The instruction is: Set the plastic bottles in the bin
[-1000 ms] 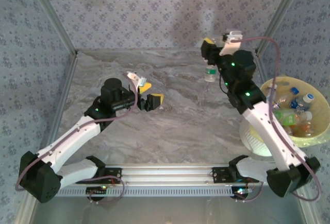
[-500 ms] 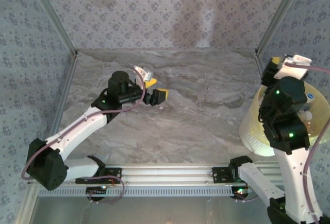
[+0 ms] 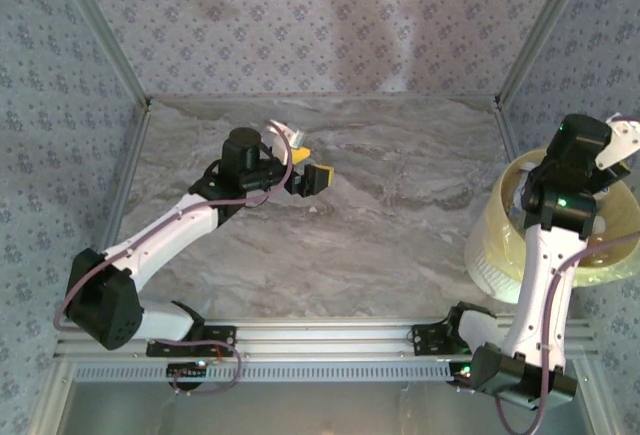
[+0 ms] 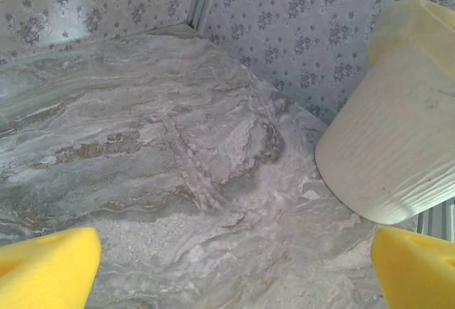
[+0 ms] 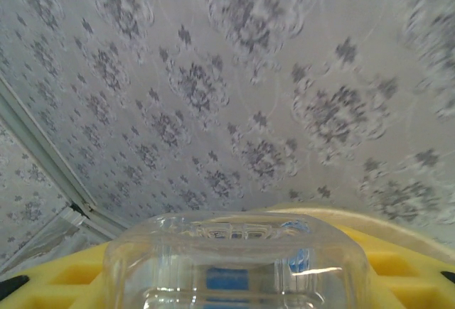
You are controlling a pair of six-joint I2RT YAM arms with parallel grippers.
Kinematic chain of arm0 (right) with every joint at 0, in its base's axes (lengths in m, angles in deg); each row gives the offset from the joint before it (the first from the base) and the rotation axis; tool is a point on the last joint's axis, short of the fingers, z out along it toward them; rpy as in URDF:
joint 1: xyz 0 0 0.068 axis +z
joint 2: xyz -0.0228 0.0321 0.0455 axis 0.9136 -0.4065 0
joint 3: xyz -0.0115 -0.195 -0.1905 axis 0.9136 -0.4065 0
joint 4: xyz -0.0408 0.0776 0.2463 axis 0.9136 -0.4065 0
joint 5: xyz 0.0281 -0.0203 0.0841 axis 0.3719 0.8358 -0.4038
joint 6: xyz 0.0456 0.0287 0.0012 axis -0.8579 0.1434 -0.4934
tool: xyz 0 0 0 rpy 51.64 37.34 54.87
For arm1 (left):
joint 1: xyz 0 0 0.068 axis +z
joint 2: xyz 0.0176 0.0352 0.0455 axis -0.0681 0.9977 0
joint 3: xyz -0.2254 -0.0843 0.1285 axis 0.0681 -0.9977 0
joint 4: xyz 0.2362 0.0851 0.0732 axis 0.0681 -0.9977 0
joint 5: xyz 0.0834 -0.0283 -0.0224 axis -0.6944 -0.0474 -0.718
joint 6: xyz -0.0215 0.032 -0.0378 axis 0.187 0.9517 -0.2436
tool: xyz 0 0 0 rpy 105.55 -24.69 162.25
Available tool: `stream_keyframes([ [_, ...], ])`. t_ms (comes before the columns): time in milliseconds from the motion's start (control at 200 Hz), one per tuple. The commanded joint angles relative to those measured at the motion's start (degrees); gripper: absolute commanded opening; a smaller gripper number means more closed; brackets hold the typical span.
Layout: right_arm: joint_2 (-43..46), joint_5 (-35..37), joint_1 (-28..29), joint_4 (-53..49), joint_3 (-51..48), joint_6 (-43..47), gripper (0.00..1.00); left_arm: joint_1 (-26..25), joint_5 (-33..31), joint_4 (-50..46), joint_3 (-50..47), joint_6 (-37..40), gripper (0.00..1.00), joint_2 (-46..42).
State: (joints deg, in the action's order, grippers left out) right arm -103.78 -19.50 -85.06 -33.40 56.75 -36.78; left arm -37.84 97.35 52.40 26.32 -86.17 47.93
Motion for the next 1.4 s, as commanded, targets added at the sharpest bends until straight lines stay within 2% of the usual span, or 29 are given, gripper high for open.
stream_keyframes([
  [0, 0.58, 1.48, -0.46, 3.91, -2.19, -5.83, 0.6, -0.44, 0.73, -0.99, 1.93, 0.5, 0.98, 0.14],
  [110, 0.63, 1.75, -0.46, 4.2, -4.3, -6.88, 0.66, -0.43, 0.89, -0.63, 2.4, -0.13, 0.98, 0.94],
  [215, 1.37, 5.86, 0.21, 3.43, -4.34, -6.22, 0.78, -0.45, 1.62, -0.54, 2.95, -0.85, 0.98, 1.73],
  [295, 2.45, 9.24, 0.63, 4.11, -4.56, -4.56, 0.83, -0.45, 1.7, -0.71, 3.05, -0.83, 0.98, 2.1],
  [465, 4.64, 11.08, 1.12, 6.24, -5.57, -2.86, 0.84, -0.44, 1.52, -0.1, 3.58, -1.15, 0.98, 3.22],
  [605, 4.91, 8.95, 3.76, 7.39, -4.38, 0.67, 0.86, -0.48, 1.51, -0.01, 4.11, -1.6, 0.98, 3.98],
  [724, 5.7, -1.05, 7.37, 13.29, -5.35, 6.52, 0.91, -0.43, -1.43, 0.06, 3.63, -1.68, 0.98, 3.29],
  [774, 5.98, -6.05, 9.2, 16.8, -5.57, 9.17, 1.0, -0.51, -3.31, 0.16, 3.24, -1.69, 0.98, 2.66],
  [1004, 0.75, -19.91, 24.15, 25.39, -7.09, 23.14, 1.0, -0.25, -16.13, 0.52, -0.31, -2.81, 0.98, -2.3],
  [1059, -1.08, -21.41, 27.48, 26.16, -6.81, 24.69, 1.0, 0.16, -20.34, 0.23, -1.49, -3.5, 0.98, -4.09],
  [1124, -2.78, -26.57, 29.98, 27.1, -7.41, 25.39, 1.0, 0.91, -25.37, -1.25, -2.54, -4.34, 0.98, -6.36],
  [1274, -6.68, -39.23, 33.31, 27.81, -9.32, 26.03, 1.0, 4.93, -35.97, -6.91, -4.64, -6.92, 0.98, -11.2],
  [1394, -9.24, -40.87, 34.82, 29.34, -12.59, 26.28, 1.0, 10.41, -45.74, -12.94, -6.13, -9.32, 0.98, -14.14],
])
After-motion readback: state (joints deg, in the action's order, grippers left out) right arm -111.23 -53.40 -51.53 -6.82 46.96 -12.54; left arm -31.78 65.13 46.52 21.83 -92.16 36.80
